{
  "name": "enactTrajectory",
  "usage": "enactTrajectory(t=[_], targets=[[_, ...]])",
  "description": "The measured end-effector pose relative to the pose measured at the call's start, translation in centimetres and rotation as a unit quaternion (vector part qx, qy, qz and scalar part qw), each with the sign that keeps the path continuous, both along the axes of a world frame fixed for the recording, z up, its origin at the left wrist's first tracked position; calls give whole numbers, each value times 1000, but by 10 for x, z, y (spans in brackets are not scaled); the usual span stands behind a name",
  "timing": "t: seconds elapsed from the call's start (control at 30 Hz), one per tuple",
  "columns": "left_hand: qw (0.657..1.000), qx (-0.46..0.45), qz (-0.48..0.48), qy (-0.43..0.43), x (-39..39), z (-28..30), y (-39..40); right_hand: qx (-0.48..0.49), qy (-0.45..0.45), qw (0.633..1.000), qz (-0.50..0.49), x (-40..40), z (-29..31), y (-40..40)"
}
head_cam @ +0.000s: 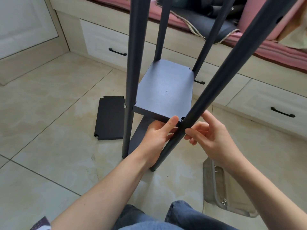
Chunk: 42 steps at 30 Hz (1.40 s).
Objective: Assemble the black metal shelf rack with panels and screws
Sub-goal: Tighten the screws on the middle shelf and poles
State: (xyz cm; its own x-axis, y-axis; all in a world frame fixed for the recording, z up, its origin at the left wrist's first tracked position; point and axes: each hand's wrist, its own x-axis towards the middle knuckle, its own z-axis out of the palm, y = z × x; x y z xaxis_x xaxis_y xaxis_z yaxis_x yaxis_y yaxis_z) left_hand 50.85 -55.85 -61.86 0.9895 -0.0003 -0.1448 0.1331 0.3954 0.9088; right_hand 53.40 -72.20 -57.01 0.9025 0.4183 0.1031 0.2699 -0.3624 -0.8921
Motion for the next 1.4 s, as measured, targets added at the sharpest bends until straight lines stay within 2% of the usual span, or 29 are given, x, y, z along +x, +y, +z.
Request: enactTrajectory(t=[0.17,0.43,0.6,1.13,1.33,1.4], targets=[[1000,-3,-1,8,-1,1,-1,-59,-24,998,8,2,1,-7],[1000,-3,5,6,1,3,-2,-72,-92,992,-38,-2,-1,0],[1000,-10,6,9,-1,4,-1,-83,-60,995,-1,-3,1,-4],[999,-49,16,-2,-4,8,-1,-80,-46,996,-9,5,1,-2],[999,-51,8,3,-6,9,0,5,46,998,35,6,-1,-3],[999,-49,7,-1,-7,10,2,19,42,997,60,8,-2,-2]])
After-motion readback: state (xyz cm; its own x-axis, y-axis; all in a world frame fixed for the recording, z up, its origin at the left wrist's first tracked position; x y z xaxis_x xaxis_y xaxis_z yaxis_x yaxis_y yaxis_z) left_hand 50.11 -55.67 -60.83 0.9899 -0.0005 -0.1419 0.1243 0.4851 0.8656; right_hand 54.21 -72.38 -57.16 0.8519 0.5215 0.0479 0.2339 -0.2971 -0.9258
